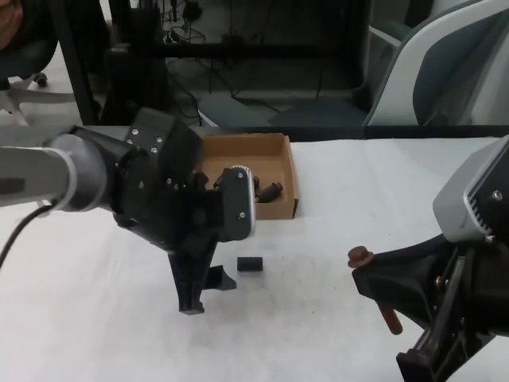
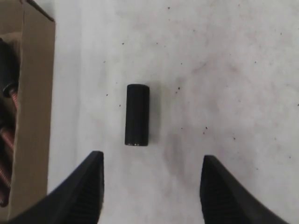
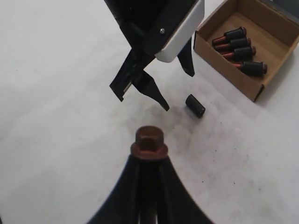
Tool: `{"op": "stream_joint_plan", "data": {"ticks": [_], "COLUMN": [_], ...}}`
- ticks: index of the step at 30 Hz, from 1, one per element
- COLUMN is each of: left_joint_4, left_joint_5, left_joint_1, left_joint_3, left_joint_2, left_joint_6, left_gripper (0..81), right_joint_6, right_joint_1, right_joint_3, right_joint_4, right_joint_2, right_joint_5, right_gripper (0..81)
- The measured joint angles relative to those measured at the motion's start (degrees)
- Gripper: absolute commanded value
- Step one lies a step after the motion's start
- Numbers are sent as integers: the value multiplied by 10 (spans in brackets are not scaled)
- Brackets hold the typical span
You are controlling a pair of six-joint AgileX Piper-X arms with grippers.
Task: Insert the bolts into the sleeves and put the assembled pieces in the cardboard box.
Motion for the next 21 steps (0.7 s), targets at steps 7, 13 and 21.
{"op": "stream_joint_plan", "data": {"ticks": [7,13,21], "left_joint_4": [-5,1,7], "left_joint_5": [-4,-4,-4], "left_joint_1": [-11,-11,-11], "left_joint_3": [-37,-54,-56], "left_joint_2": [30,39,39], "left_joint_6": [3,8,12], "left_gripper": [605,599,599], "right_joint_6": [0,0,0], "right_joint_1": [0,0,0], "right_joint_3": [0,0,0], "right_joint_4": [0,0,-1], "right_joint_2": [0,0,0], "right_joint_5": [-4,-5,-5], "right_gripper": [6,6,6]}}
